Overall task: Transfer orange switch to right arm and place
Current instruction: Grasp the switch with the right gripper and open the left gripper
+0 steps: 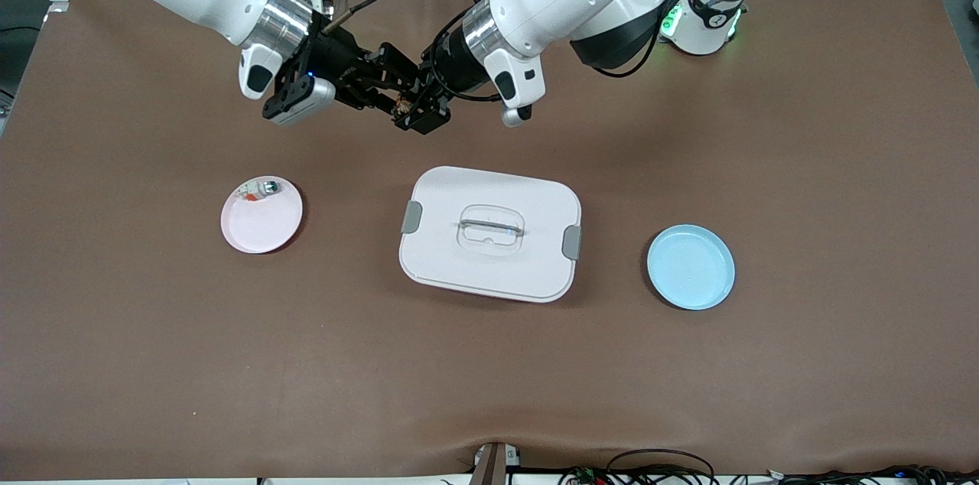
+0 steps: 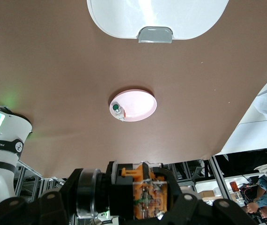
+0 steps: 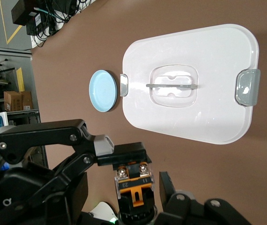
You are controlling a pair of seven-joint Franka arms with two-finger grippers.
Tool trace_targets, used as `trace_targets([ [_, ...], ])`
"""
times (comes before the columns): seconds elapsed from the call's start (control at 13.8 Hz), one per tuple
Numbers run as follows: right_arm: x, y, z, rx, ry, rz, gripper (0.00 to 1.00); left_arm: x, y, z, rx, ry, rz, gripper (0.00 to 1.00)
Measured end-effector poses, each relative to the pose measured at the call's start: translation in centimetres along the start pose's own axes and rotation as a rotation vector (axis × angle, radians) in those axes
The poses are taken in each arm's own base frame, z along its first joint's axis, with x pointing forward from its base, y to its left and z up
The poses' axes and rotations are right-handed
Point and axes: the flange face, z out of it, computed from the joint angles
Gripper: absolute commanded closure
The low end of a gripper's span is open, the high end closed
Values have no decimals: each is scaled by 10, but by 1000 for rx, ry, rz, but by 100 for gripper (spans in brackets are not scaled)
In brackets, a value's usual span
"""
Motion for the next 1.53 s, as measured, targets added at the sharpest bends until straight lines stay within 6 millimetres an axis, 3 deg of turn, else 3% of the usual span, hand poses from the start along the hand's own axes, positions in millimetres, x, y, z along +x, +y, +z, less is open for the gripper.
trace_targets([
  [0.22, 1, 1, 2, -5, -2, -29, 30, 0, 0, 0, 0, 1, 1, 65],
  [0.36, 3, 4, 7, -11, -10, -49, 39, 0, 0, 0, -1, 1, 1, 65],
  [0.51, 5, 7, 12, -17, -17, -52, 56, 0, -1, 0, 0, 1, 2, 65],
  [0.73, 5, 7, 13, -18, -18, -58, 100, -1, -1, 0, 0, 1, 3, 65],
  [1.16, 5, 5, 12, -16, -17, -68, 100, -1, -1, 0, 0, 0, 4, 61],
  [1.31, 5, 5, 13, -16, -17, -68, 100, -1, -1, 0, -1, 1, 6, 52],
  [1.38, 6, 5, 13, -16, -16, -68, 100, -1, -1, 0, -2, 2, 8, 36],
  [1.45, 6, 5, 12, -15, -15, -70, 100, -1, -1, 0, -4, 3, 10, 28],
  [1.53, 6, 5, 12, -14, -14, -72, 100, -2, -1, 0, -6, 4, 12, 0],
])
